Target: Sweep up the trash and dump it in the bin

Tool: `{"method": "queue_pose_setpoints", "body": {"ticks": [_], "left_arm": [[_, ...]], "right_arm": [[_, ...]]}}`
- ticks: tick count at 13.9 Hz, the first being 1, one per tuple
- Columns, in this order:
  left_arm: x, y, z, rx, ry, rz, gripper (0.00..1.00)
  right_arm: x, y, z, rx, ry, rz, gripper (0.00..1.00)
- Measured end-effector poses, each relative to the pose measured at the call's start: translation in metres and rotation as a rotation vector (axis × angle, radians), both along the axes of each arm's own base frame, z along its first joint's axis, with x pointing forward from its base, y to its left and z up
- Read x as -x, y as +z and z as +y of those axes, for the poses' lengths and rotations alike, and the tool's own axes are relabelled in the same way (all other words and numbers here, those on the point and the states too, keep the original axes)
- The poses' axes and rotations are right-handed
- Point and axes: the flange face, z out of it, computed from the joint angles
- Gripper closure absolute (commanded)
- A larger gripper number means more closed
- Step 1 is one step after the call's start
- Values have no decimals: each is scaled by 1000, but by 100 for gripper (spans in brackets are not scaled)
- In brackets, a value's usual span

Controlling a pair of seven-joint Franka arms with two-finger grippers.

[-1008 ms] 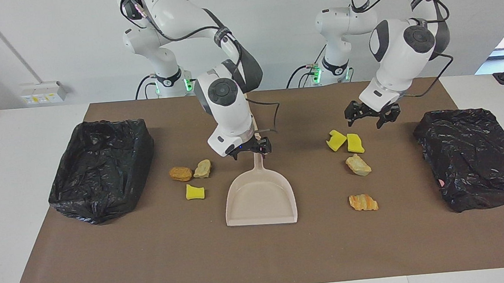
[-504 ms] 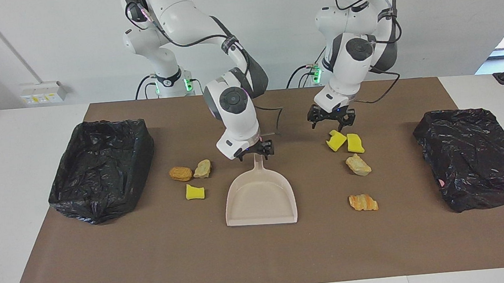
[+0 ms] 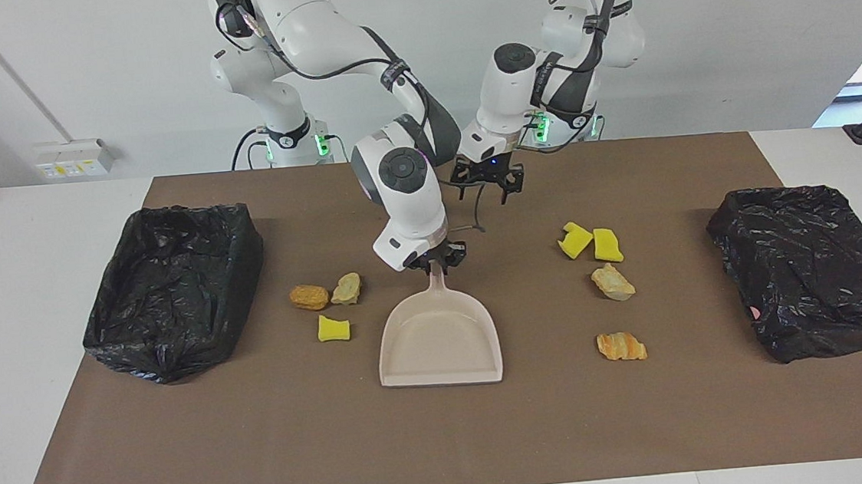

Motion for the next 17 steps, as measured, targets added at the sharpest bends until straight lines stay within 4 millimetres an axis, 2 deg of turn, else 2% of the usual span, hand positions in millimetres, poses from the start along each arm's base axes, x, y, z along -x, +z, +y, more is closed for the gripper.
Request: {"method": "queue_pose_setpoints", "body": {"ticks": [4, 8, 10, 14, 15, 16, 17], "left_arm": [[34, -4, -34, 67, 51, -28, 0], [59, -8, -58, 73, 27, -19, 0], [71, -16, -72, 64, 24, -3, 0], [78, -28, -98, 47, 98, 38, 0], [79, -29, -104, 46, 111, 44, 0], [80, -29, -107, 42, 118, 49, 10], [80, -29, -109, 27, 122, 60, 11]], "right_arm": [[-7, 1, -15, -4, 73, 5, 100], [-27, 6, -52, -37, 275, -31, 100], [-42, 18, -85, -55, 378, -62, 100], [-63, 40, -172, -88, 565, -79, 100], [-65, 42, -185, -95, 606, -81, 100], [-66, 44, -192, -97, 658, -89, 100], [-67, 45, -195, -90, 722, -97, 100]]}}
